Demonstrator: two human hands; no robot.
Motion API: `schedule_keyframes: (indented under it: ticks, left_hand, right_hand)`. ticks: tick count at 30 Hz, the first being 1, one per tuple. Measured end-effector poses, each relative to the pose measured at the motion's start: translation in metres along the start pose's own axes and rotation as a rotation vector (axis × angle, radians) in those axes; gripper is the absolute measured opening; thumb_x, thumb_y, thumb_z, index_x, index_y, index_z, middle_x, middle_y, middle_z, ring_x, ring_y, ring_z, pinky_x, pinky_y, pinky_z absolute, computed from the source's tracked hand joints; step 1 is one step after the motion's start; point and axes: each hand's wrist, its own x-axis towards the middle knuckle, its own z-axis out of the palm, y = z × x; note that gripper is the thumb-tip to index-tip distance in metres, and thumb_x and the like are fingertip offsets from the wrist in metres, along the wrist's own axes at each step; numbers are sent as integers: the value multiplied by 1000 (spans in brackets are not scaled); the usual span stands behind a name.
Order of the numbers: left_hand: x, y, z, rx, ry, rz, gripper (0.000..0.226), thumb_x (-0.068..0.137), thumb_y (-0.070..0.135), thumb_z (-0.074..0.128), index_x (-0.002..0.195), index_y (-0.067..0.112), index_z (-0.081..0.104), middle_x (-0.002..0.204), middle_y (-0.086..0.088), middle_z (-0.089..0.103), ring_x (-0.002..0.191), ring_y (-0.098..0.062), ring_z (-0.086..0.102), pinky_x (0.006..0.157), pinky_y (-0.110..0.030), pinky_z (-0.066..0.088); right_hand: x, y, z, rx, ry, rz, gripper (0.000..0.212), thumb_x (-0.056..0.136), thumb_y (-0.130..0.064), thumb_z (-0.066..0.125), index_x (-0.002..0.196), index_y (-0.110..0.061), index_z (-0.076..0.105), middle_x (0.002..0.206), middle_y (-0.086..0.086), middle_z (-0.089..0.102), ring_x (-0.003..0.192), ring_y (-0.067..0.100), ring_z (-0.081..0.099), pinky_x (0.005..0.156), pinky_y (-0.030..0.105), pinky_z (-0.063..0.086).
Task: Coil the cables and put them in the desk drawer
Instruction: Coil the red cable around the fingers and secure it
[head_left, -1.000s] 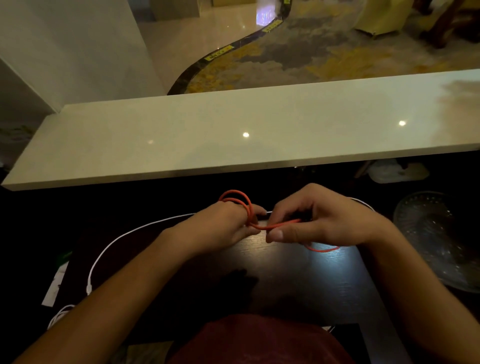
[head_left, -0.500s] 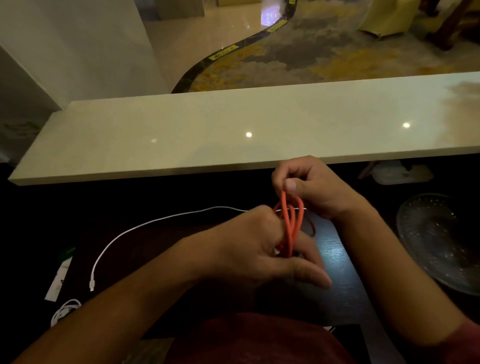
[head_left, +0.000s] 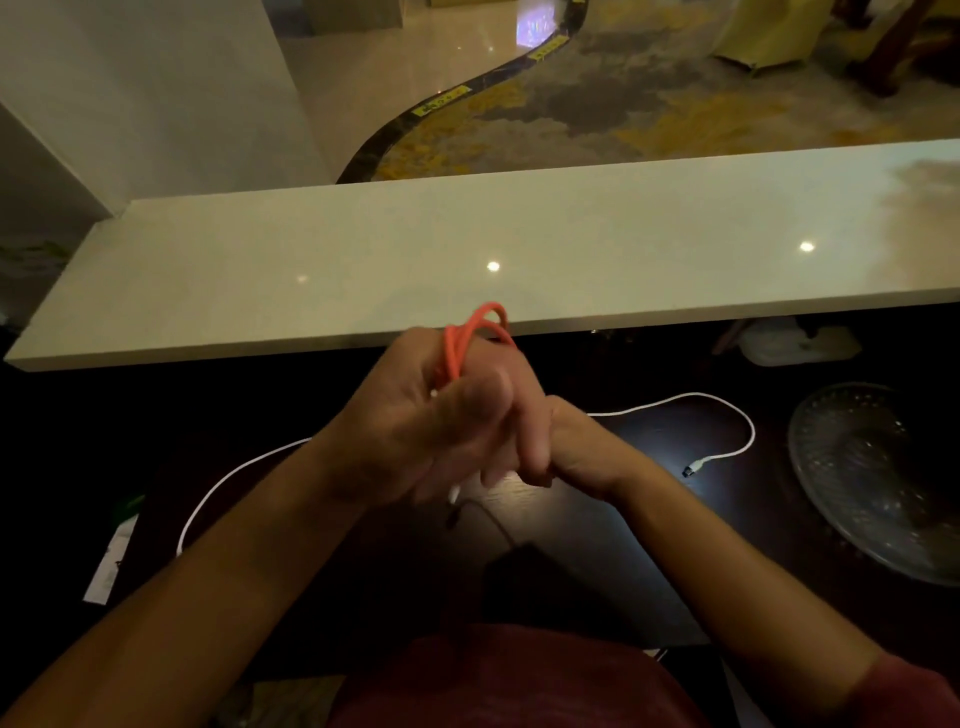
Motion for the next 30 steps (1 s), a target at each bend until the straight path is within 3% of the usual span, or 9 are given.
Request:
schedule_keyframes:
  ticks: [3, 7, 12, 16, 20, 23, 27, 29, 30]
  left_hand:
    - [3, -6, -12, 82, 293, 19, 39, 98, 47, 55, 86, 12, 67, 42, 17, 50, 35, -3, 43, 51, -33, 40]
    - [0, -17, -33, 338, 534, -70, 20, 98, 31, 58, 95, 13, 67, 43, 6, 53, 38, -13, 49, 59, -37, 49]
    - [-8, -19, -46, 375, 385, -207, 36, 100, 10, 51, 136, 8, 53, 98, -11, 77, 98, -27, 75, 93, -34, 56]
    - [-9, -19, -45, 187, 392, -195, 71, 97, 10, 54, 158, 20, 18, 117, -18, 72, 112, -38, 70, 98, -47, 55]
    - [-12, -26, -48, 449, 243, -306, 73, 98, 3, 55, 157, 25, 17, 133, -3, 67, 132, -19, 58, 113, -41, 44]
    - [-17, -33, -46, 570, 98, -404, 68, 98, 18, 59, 153, 36, 23, 141, 12, 62, 140, -3, 46, 122, -33, 29]
    - [-21, -44, -33, 674, -2, -503, 47, 95, 23, 67, 137, 35, 50, 120, 12, 71, 119, 2, 61, 104, -19, 45]
    - [-21, -49, -30, 857, -84, -515, 12, 92, 33, 70, 101, 37, 64, 87, 14, 70, 88, 6, 65, 78, -16, 48]
    - [-21, -51, -27, 900, -98, -520, 10, 91, 38, 70, 85, 35, 62, 73, 13, 65, 76, 4, 63, 69, -17, 46]
  right_hand:
    - [-2, -1, 1, 2, -49, -20, 46, 104, -32, 53, 72, 0, 61, 58, 22, 40, 48, 17, 38, 50, 28, 31]
    - [-10, -3, -3, -111, -96, -41, 38, 105, -25, 51, 80, -2, 67, 59, 7, 49, 52, 16, 46, 56, 31, 38]
    - [-23, -8, -18, -11, 36, -87, 25, 103, -21, 55, 87, -10, 71, 58, 3, 43, 52, 17, 37, 49, 26, 29]
    - [-25, -3, -25, 39, 145, -52, 28, 102, -24, 54, 86, -9, 70, 55, -2, 37, 50, 12, 29, 47, 23, 22]
    - [-30, 1, -17, 35, 107, -31, 27, 102, -25, 56, 84, -10, 71, 55, -4, 37, 50, 11, 28, 47, 20, 23]
    - [-37, -14, -14, 36, 82, -87, 22, 98, -21, 59, 84, -9, 71, 55, -2, 40, 49, 9, 31, 48, 19, 26]
    - [-48, -52, -15, -107, 20, -183, 14, 97, -13, 62, 95, -4, 73, 62, -6, 54, 54, 8, 44, 52, 19, 36]
    - [-51, -69, -16, -254, -36, -214, 13, 97, -10, 64, 101, -2, 73, 70, 3, 64, 57, 14, 53, 54, 25, 44]
    - [-51, -75, -17, -306, -58, -225, 13, 97, -12, 65, 102, -2, 73, 72, 8, 66, 57, 18, 56, 53, 28, 45]
